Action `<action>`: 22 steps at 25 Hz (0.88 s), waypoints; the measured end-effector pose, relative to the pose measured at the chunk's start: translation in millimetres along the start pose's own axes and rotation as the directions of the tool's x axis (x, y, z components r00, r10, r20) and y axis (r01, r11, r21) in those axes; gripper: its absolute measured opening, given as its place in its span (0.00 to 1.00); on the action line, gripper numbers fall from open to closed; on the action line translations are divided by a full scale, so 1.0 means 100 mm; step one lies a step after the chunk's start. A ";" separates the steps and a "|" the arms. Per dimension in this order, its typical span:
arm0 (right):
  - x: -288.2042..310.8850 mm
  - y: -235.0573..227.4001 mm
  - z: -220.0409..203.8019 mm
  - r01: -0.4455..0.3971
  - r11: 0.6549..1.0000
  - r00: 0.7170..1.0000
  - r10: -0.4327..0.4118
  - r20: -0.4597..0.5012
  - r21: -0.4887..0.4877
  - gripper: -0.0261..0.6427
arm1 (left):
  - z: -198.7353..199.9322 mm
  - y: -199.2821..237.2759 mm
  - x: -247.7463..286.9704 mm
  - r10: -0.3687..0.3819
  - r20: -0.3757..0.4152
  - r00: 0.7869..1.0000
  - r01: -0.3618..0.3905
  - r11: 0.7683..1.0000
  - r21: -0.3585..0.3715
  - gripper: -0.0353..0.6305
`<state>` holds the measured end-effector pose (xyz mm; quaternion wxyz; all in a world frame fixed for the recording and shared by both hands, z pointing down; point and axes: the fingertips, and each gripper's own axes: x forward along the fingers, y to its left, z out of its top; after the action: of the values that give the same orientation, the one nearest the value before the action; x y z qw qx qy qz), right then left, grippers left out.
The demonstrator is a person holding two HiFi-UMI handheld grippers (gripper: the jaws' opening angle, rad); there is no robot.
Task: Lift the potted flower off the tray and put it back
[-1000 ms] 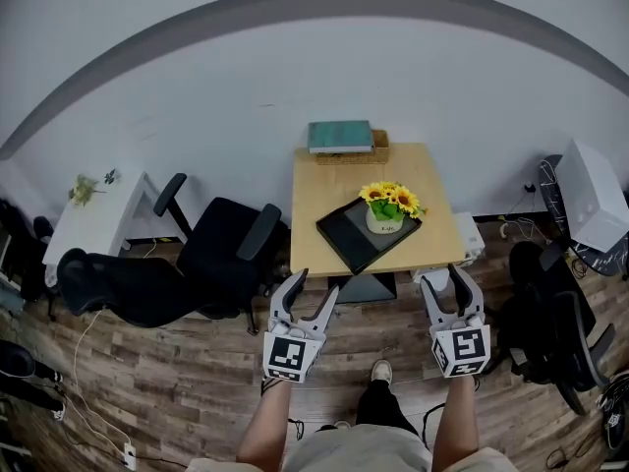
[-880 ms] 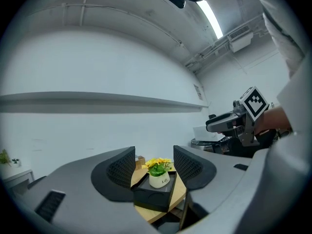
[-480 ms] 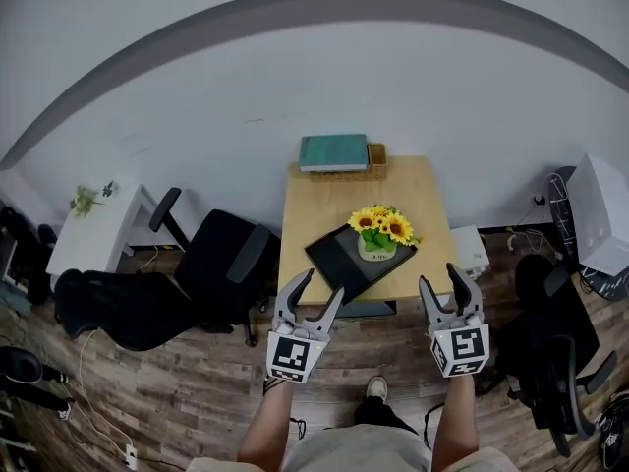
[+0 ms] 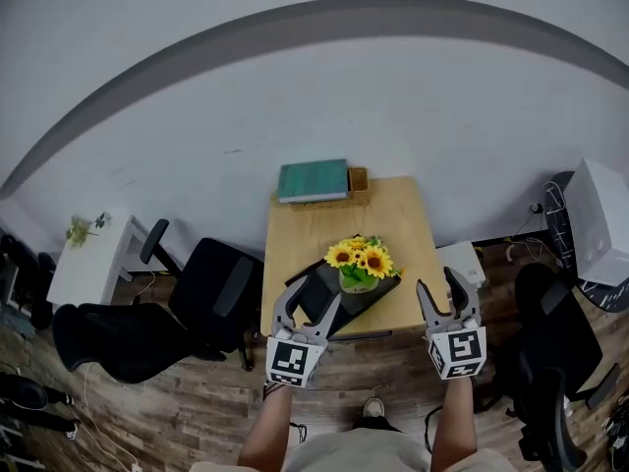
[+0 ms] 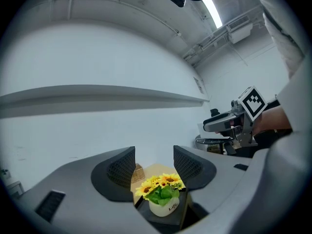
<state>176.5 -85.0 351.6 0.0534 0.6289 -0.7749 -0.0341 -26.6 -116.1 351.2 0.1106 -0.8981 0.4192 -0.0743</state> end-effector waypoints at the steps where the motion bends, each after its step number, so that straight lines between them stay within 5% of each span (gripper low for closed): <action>1: 0.04 -0.06 0.00 0.001 1.000 1.000 -0.001 0.004 0.004 0.39 | 0.00 0.00 0.07 0.000 -0.001 1.000 0.000 1.000 0.003 0.40; 11: 0.39 -0.38 -0.03 -0.019 1.000 0.999 0.018 0.034 0.022 0.39 | -0.02 0.09 0.44 0.039 -0.007 0.999 -0.039 0.999 0.005 0.41; 22: 0.83 -0.20 -0.05 -0.053 0.999 0.998 0.053 0.031 -0.011 0.39 | -0.24 0.41 0.56 0.052 0.004 0.999 -0.052 0.999 -0.004 0.40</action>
<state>179.7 -170.5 357.5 0.0455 0.6074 -0.7918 -0.0463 -27.0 -188.2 365.9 0.1117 -0.8872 0.4423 -0.0689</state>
